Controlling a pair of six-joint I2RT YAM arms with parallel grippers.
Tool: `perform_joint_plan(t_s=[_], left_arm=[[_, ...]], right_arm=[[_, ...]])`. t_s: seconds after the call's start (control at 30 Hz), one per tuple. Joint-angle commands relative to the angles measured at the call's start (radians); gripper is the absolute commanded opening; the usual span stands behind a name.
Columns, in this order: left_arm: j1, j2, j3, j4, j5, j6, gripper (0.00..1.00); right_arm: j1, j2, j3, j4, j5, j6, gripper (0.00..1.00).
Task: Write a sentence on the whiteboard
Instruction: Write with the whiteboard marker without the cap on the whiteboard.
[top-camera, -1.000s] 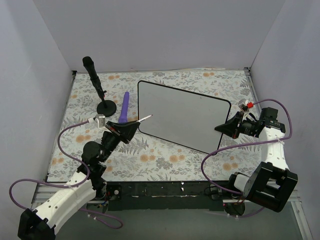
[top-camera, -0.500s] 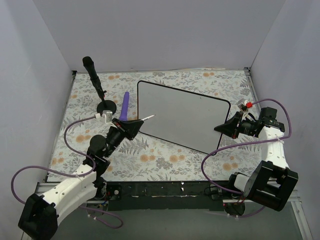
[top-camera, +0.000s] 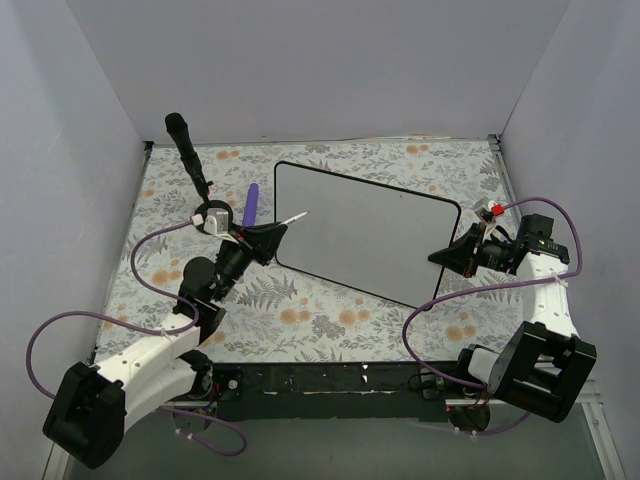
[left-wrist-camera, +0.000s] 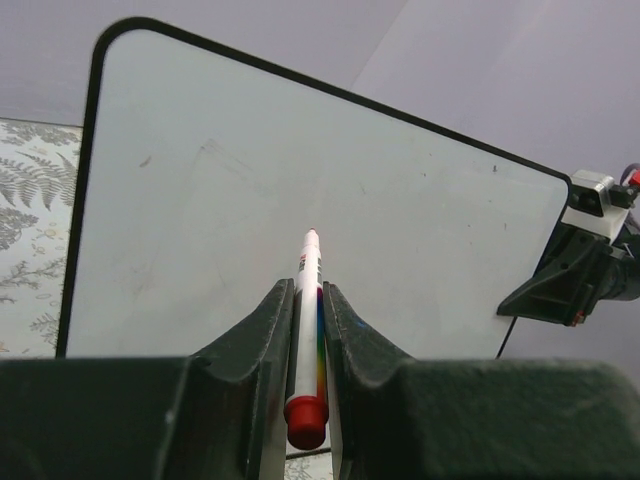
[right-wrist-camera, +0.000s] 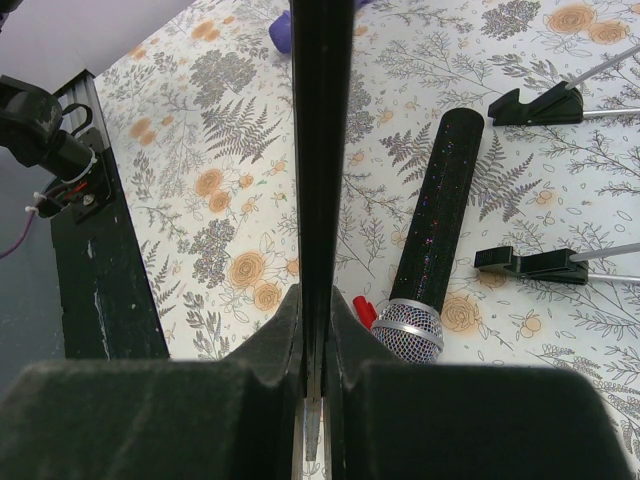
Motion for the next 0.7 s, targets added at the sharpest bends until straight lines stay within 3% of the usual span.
perform_joint_plan(t_s=[0.0,0.13,0.67], left_arm=[[0.067,0.001,0.0,0.083,0.053,0.031,0.0],[0.167,0.013,-0.028,0.138,0.141,-0.012,0.0],[0.285,0.117,-0.034,0.227,0.292,-0.022,0.0]], right_arm=[[0.011,-0.003,0.005,0.003,0.05,-0.05,0.01],[0.013,0.0,0.006,0.003,0.053,-0.052,0.01],[0.016,0.003,0.005,0.003,0.056,-0.053,0.01]])
